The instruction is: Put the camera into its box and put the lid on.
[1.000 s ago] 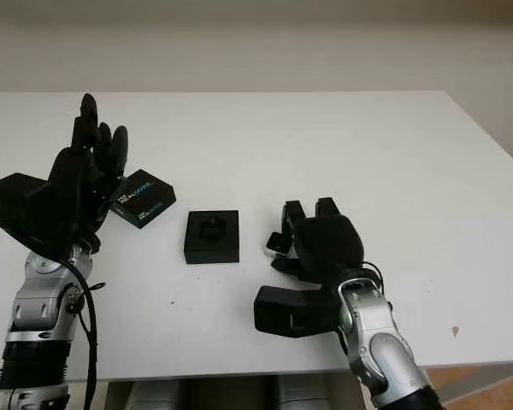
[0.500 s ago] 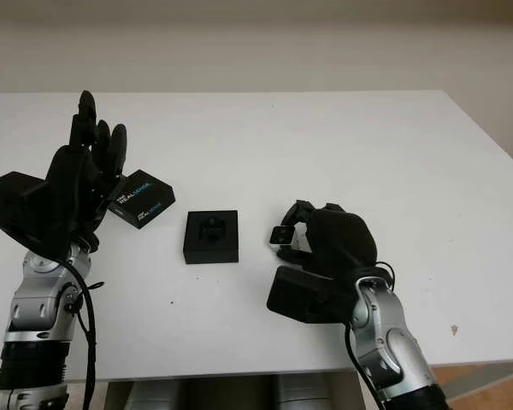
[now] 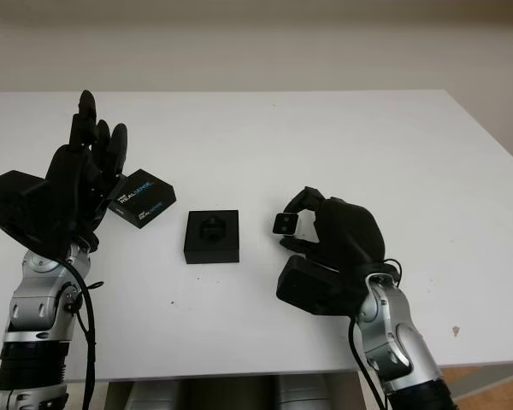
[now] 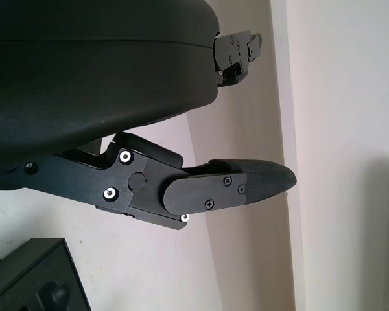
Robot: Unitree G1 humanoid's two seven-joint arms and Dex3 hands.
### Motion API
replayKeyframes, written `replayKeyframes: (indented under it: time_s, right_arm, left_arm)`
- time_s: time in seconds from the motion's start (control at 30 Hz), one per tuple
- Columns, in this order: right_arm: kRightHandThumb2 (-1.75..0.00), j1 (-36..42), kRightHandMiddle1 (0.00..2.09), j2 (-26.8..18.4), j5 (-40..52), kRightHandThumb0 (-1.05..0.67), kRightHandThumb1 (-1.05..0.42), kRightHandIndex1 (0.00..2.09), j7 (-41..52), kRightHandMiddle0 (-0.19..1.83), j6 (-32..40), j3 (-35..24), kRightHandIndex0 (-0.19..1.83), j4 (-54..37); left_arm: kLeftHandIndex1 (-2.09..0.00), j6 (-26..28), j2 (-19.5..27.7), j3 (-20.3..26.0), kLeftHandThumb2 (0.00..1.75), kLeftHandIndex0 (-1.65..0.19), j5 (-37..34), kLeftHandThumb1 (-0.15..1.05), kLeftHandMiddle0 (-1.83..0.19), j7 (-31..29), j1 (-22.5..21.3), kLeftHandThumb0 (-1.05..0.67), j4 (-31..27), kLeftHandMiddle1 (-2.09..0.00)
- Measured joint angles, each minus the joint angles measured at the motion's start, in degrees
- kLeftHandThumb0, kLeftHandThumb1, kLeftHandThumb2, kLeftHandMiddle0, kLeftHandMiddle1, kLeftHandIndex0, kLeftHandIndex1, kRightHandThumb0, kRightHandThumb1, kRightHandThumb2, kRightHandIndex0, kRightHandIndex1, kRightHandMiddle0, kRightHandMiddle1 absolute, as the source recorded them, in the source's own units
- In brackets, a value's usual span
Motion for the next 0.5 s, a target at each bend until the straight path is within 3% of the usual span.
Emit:
replayKeyframes:
  time_s: [0.5]
  right_arm:
    - [-0.08,-5.76,1.34,1.50,19.52,-0.42,-1.05,0.18,5.62,0.38,-8.77,-5.28,0.26,7.81]
  left_arm:
    - [0.00,0.18,0.14,0.13,0.49,0.19,-0.27,1.05,0.19,-0.44,0.00,-0.63,-0.03,-0.01]
